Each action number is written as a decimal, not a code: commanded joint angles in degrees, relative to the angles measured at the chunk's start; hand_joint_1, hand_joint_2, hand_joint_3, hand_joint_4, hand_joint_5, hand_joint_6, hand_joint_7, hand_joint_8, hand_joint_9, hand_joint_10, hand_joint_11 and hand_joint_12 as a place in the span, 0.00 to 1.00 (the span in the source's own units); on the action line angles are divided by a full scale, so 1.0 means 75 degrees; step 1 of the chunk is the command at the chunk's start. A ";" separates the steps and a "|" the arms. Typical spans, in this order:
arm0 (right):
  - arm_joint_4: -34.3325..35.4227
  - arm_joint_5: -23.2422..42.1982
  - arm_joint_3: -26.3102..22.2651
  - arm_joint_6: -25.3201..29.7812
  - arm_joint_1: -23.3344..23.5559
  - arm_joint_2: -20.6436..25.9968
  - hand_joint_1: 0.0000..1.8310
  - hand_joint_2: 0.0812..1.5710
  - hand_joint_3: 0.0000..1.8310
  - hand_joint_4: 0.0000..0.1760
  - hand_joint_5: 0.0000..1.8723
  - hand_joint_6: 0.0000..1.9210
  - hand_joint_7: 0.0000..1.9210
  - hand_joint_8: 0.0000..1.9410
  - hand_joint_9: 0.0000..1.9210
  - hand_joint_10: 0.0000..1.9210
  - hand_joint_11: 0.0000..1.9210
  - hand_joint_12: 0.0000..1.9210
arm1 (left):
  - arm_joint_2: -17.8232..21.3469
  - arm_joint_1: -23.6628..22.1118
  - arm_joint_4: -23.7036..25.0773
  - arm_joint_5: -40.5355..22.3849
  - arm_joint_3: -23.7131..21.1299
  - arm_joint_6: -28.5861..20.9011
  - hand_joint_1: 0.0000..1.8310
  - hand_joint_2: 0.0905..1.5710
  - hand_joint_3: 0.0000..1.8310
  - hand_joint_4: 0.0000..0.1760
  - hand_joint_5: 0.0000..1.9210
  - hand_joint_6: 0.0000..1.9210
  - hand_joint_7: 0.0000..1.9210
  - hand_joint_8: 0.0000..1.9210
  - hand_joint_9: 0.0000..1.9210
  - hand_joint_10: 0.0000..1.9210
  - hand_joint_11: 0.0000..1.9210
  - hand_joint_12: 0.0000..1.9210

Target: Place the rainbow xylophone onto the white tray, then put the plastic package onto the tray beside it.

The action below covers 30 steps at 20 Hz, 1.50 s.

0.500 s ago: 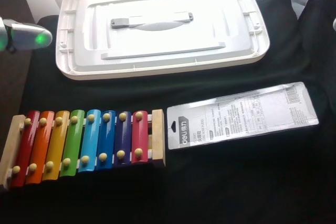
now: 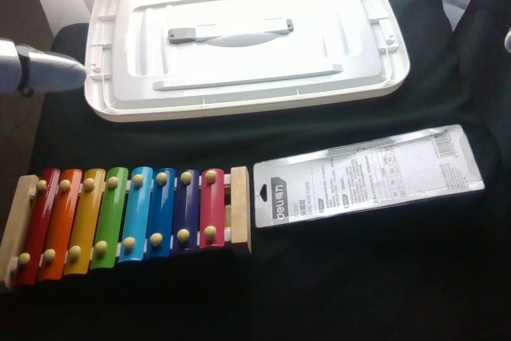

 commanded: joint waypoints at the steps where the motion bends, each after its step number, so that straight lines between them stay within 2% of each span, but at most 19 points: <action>1: 0.0402 0.0829 0.0048 0.0083 0.0073 0.0013 0.31 0.52 0.00 0.45 0.00 0.00 0.00 0.00 0.00 0.00 0.00 0.00 | 0.0086 -0.0086 0.0083 -0.0813 0.0077 -0.0324 0.32 0.52 0.00 0.53 0.00 0.00 0.02 0.00 0.06 0.00 0.07 0.18; 2: 0.0401 0.0829 0.0050 0.0089 0.0073 0.0013 0.30 0.53 0.00 0.39 0.00 0.00 0.00 0.00 0.00 0.00 0.00 0.00 | 0.0119 -0.0087 0.0357 -0.0813 0.0084 -0.0606 0.34 0.50 0.00 0.60 0.00 0.00 0.01 0.00 0.03 0.00 0.04 0.15; 4: 0.0388 0.0829 0.0048 0.0123 0.0072 0.0007 0.30 0.53 0.00 0.21 0.00 0.00 0.00 0.00 0.00 0.00 0.00 0.00 | 0.0244 -0.0087 0.0933 -0.0892 0.0007 -0.1134 0.33 0.49 0.00 0.37 0.00 0.00 0.02 0.00 0.04 0.00 0.05 0.14; 5: 0.0378 0.0828 0.0048 0.0141 0.0072 -0.0001 0.30 0.52 0.00 0.03 0.00 0.00 0.00 0.00 0.00 0.00 0.00 0.00 | 0.0321 -0.0087 0.1062 -0.0915 -0.0073 -0.1175 0.33 0.48 0.00 0.44 0.00 0.00 0.02 0.00 0.05 0.00 0.07 0.11; 6: 0.0374 0.0828 0.0048 0.0152 0.0072 -0.0015 0.30 0.52 0.00 0.00 0.00 0.00 0.00 0.00 0.01 0.00 0.02 0.01 | 0.0442 -0.0087 0.1246 -0.0936 -0.0210 -0.1176 0.33 0.49 0.00 0.29 0.00 0.00 0.02 0.00 0.05 0.00 0.08 0.10; 7: 0.0373 0.0828 0.0048 0.0161 0.0072 -0.0031 0.30 0.53 0.00 0.00 0.00 0.00 0.00 0.00 0.02 0.01 0.04 0.02 | 0.0597 -0.0087 0.1483 -0.0970 -0.0396 -0.1176 0.31 0.46 0.00 0.40 0.00 0.00 0.03 0.00 0.06 0.00 0.10 0.07; 8: 0.0366 0.0812 0.0048 0.0192 0.0072 -0.0041 0.31 0.53 0.00 0.00 0.00 0.00 0.00 0.00 0.02 0.01 0.03 0.02 | 0.0723 -0.0087 0.1693 -0.0989 -0.0559 -0.1182 0.31 0.45 0.00 0.36 0.00 0.00 0.03 0.00 0.07 0.00 0.10 0.06; 9: 0.0334 0.0788 0.0049 0.0237 0.0072 -0.0042 0.31 0.54 0.00 0.00 0.00 0.00 0.00 0.00 0.02 0.01 0.03 0.02 | 0.0854 -0.0087 0.1910 -0.1069 -0.0739 -0.1224 0.33 0.43 0.00 0.22 0.00 0.00 0.03 0.00 0.07 0.00 0.09 0.05; 12: 0.0304 0.0783 0.0050 0.0291 0.0072 -0.0020 0.32 0.55 0.01 0.00 0.00 0.00 0.00 0.00 0.02 0.00 0.03 0.02 | 0.1198 -0.0086 0.2618 -0.1262 -0.1221 -0.1447 0.31 0.44 0.00 0.00 0.00 0.00 0.03 0.00 0.06 0.00 0.08 0.04; 14: 0.0294 0.0771 0.0050 0.0292 0.0072 -0.0020 0.34 0.54 0.00 0.00 0.00 0.00 0.00 0.00 0.02 0.00 0.02 0.01 | 0.1239 -0.0087 0.3033 -0.1321 -0.1307 -0.1809 0.30 0.43 0.00 0.08 0.00 0.00 0.01 0.00 0.06 0.00 0.07 0.04; 16: 0.0269 0.0760 0.0051 0.0300 0.0072 -0.0020 0.34 0.55 0.00 0.09 0.00 0.00 0.00 0.00 0.02 0.00 0.03 0.02 | 0.1258 -0.0087 0.3308 -0.1241 -0.1406 -0.1880 0.30 0.42 0.00 0.26 0.00 0.00 0.02 0.00 0.07 0.00 0.08 0.03; 21: 0.0249 0.0719 0.0089 0.0301 0.0072 -0.0071 0.32 0.54 0.00 0.22 0.00 0.00 0.00 0.00 0.03 0.00 0.03 0.02 | 0.1251 -0.0166 0.4114 -0.0886 -0.1475 -0.2429 0.32 0.43 0.00 0.21 0.00 0.00 0.05 0.01 0.08 0.00 0.09 0.03; 22: 0.0245 0.0714 0.0096 0.0301 0.0072 -0.0082 0.32 0.55 0.00 0.27 0.00 0.00 0.00 0.00 0.02 0.00 0.03 0.02 | 0.1248 -0.0175 0.4197 -0.0827 -0.1476 -0.2480 0.32 0.42 0.00 0.25 0.00 0.00 0.05 0.01 0.08 0.00 0.09 0.03; 23: 0.0238 0.0709 0.0111 0.0301 0.0072 -0.0101 0.32 0.55 0.00 0.31 0.00 0.00 0.00 0.00 0.02 0.00 0.03 0.02 | 0.1236 -0.0197 0.4300 -0.0749 -0.1476 -0.2537 0.30 0.42 0.00 0.22 0.00 0.00 0.04 0.00 0.08 0.00 0.09 0.03; 25: 0.0231 0.0706 0.0125 0.0301 0.0072 -0.0128 0.32 0.55 0.00 0.52 0.00 0.00 0.00 0.00 0.02 0.00 0.02 0.02 | 0.1183 -0.0273 0.4551 -0.0546 -0.1469 -0.2673 0.31 0.43 0.00 0.11 0.00 0.00 0.04 0.00 0.09 0.00 0.09 0.03; 26: 0.0222 0.0706 0.0129 0.0301 0.0072 -0.0137 0.32 0.56 0.01 0.52 0.00 0.00 0.00 0.00 0.02 0.00 0.02 0.02 | 0.1119 -0.0359 0.4841 -0.0366 -0.1438 -0.2882 0.32 0.43 0.00 0.20 0.00 0.00 0.03 0.00 0.08 0.00 0.08 0.02; 28: 0.0217 0.0705 0.0129 0.0302 0.0072 -0.0142 0.33 0.57 0.01 0.62 0.00 0.00 0.00 0.00 0.01 0.00 0.03 0.02 | 0.0817 -0.0710 0.5790 0.0075 -0.1218 -0.3694 0.33 0.42 0.00 0.24 0.00 0.00 0.00 0.00 0.02 0.00 0.05 0.01; 29: 0.0211 0.0705 0.0128 0.0313 0.0072 -0.0142 0.33 0.57 0.01 0.66 0.00 0.00 0.00 0.00 0.02 0.00 0.04 0.03 | 0.0675 -0.0850 0.6226 0.0254 -0.1107 -0.4124 0.34 0.42 0.00 0.00 0.00 0.00 0.01 0.00 0.02 0.00 0.06 0.01; 30: 0.0198 0.0705 0.0128 0.0348 0.0072 -0.0141 0.34 0.56 0.00 0.69 0.00 0.00 0.00 0.00 0.02 0.00 0.04 0.03 | 0.0484 -0.1026 0.6807 0.0431 -0.0969 -0.4625 0.35 0.41 0.00 0.00 0.00 0.00 0.00 0.00 0.00 0.00 0.05 0.00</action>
